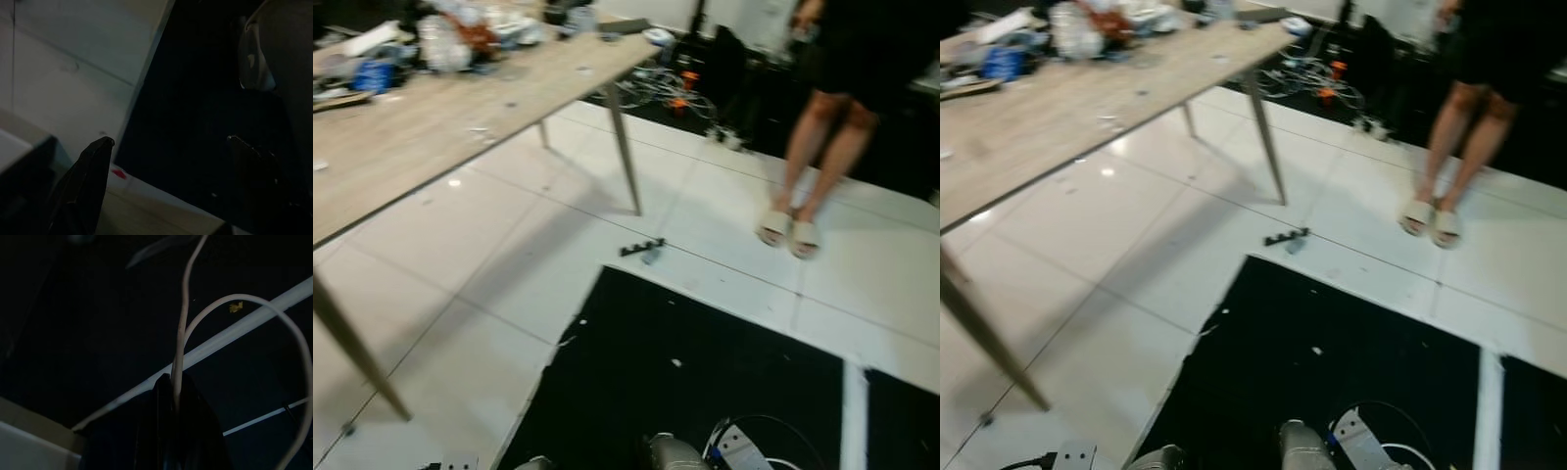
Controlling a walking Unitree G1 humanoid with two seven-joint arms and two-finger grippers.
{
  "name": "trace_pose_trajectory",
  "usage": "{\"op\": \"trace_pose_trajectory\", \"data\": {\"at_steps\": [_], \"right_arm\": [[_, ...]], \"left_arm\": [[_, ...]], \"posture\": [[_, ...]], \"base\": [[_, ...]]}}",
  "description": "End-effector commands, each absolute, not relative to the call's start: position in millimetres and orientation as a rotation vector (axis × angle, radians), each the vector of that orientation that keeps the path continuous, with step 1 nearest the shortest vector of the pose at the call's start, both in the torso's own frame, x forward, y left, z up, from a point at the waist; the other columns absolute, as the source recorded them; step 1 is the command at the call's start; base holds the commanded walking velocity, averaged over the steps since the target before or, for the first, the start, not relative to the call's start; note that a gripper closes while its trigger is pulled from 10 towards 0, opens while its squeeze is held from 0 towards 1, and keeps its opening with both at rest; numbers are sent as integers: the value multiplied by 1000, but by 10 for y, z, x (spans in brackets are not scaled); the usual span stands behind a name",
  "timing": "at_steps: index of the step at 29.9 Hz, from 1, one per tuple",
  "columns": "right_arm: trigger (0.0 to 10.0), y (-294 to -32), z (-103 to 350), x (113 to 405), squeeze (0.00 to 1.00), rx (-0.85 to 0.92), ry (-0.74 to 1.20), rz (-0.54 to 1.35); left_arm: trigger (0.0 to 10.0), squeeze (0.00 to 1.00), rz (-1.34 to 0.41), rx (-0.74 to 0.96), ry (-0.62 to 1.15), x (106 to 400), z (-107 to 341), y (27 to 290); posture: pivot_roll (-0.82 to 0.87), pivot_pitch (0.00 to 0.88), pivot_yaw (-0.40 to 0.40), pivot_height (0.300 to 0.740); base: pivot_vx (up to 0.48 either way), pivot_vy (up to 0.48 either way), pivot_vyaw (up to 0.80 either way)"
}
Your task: Picking trash to rubbish bin
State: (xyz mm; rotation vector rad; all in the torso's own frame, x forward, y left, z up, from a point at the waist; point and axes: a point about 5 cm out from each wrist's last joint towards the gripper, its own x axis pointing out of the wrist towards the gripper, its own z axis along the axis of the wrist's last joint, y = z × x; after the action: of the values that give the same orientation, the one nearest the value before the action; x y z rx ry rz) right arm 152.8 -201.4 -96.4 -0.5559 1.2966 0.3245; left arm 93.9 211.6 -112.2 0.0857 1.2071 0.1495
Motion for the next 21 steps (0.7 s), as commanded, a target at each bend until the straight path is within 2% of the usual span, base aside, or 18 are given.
{"op": "trace_pose_trajectory", "data": {"at_steps": [1, 9, 15, 21], "right_arm": [[10000, -1920, -949, 1600, 0, -571, 1269, 352], [10000, -1660, -893, 1795, 0, -679, 1185, 476], [10000, -1522, -890, 1814, 0, -720, 1162, 538], [10000, -1616, -888, 1808, 0, -734, 1178, 545]], "left_arm": [[10000, 0, 71, 67, 1199, 989, -1141, 1906], [10000, 0, 80, 80, 1192, 1009, -1136, 1903], [10000, 0, 78, 85, 1193, 1015, -1135, 1907], [10000, 0, -1, 161, 1204, 1033, -1130, 1918]], "posture": [[51, 123, -24, 740], [76, 120, -43, 740], [94, 123, -49, 740], [92, 123, -46, 740]], "base": [[0, 0, -781], [0, 0, -781], [0, 0, -781], [0, 0, -781]]}}
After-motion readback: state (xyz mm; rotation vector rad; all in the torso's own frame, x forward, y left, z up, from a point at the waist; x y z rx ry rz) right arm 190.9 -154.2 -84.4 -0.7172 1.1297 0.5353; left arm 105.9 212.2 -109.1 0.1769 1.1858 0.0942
